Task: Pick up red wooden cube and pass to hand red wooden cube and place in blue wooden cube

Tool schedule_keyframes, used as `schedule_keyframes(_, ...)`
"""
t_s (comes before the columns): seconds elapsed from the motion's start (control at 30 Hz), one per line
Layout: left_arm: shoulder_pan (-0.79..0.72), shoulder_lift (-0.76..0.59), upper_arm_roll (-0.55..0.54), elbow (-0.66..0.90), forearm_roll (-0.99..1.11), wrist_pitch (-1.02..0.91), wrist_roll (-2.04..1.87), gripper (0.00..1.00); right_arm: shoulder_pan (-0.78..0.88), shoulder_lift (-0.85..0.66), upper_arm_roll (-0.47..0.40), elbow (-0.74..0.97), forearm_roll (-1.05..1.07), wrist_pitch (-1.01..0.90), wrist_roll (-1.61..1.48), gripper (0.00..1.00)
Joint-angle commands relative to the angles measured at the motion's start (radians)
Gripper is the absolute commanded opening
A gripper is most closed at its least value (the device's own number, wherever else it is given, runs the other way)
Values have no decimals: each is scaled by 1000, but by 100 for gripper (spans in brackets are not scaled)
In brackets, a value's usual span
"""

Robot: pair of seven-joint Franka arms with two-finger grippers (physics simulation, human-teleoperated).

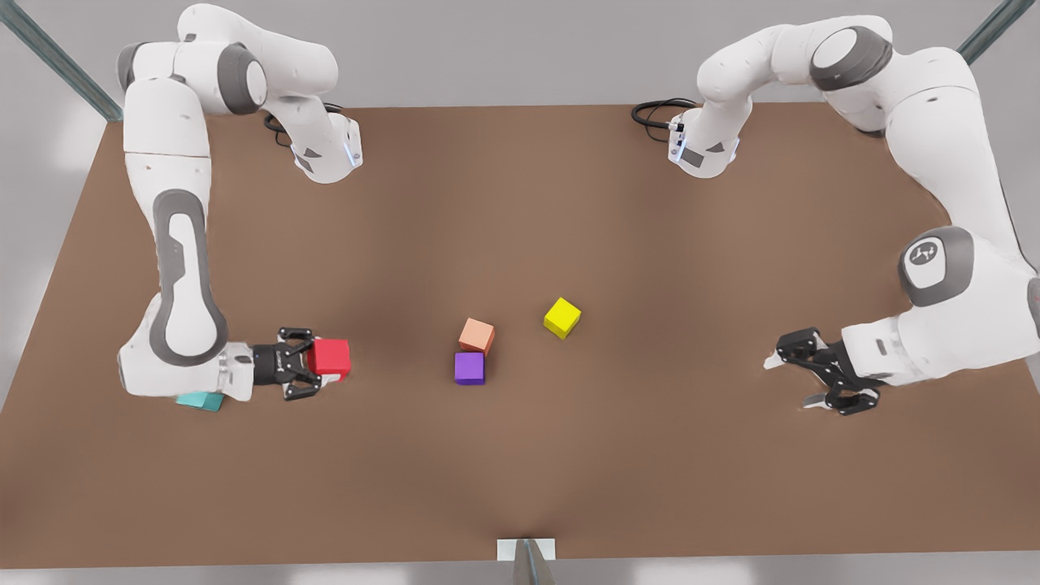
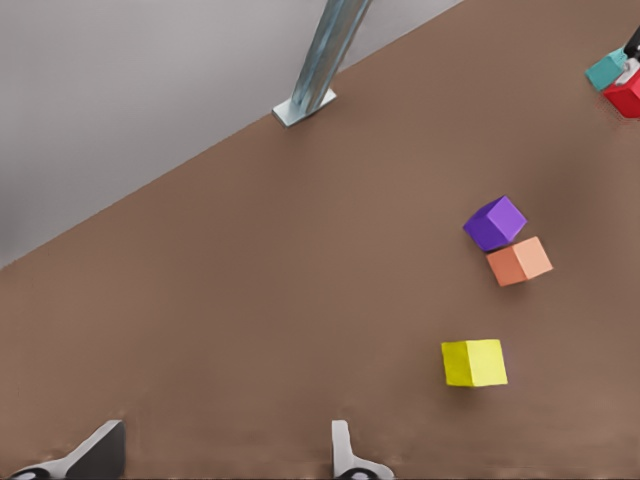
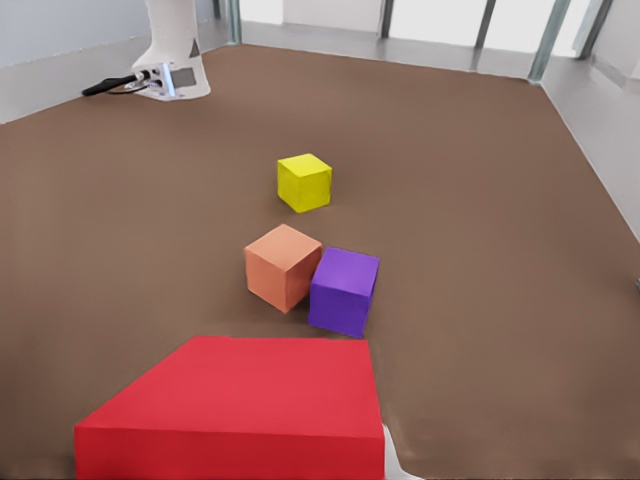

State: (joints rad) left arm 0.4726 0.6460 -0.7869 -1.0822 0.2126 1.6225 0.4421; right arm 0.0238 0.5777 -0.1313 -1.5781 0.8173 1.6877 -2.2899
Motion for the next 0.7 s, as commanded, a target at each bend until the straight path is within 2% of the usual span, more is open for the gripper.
schedule_keyframes(0.0, -227, -328, 493, -259, -166, -135, -457, 100, 24, -19, -79, 9, -351, -14, 425, 47)
schedule_keyframes(0.03, -414, -523, 729, -472, -239, 54, -454, 100, 88, -16, -192, 9, -371, 30, 428, 47)
schedule_keyframes(0.07, -416, -516, 732, -389, -229, -77, -453, 100, 139, -2, -278, 9, -391, 118, 414, 48)
schedule_keyframes(0.13, -419, -476, 733, -305, -229, -177, -419, 100, 134, 17, -303, 18, -489, 228, 417, 47)
schedule_keyframes(0.2, -417, -414, 733, -308, -234, -177, -424, 100, 133, 33, -329, 32, -521, 274, 415, 47)
schedule_keyframes(0.27, -422, -416, 719, -305, -242, -176, -577, 100, 133, 34, -344, 23, -544, 346, 425, 46)
schedule_keyframes(0.4, -425, -414, 660, -303, -234, -173, -579, 100, 131, 71, -343, 33, -540, 438, 426, 43)
schedule_keyframes(0.67, -422, -414, 660, -303, -234, -177, -577, 100, 96, 125, -341, 23, -527, 560, 455, 44)
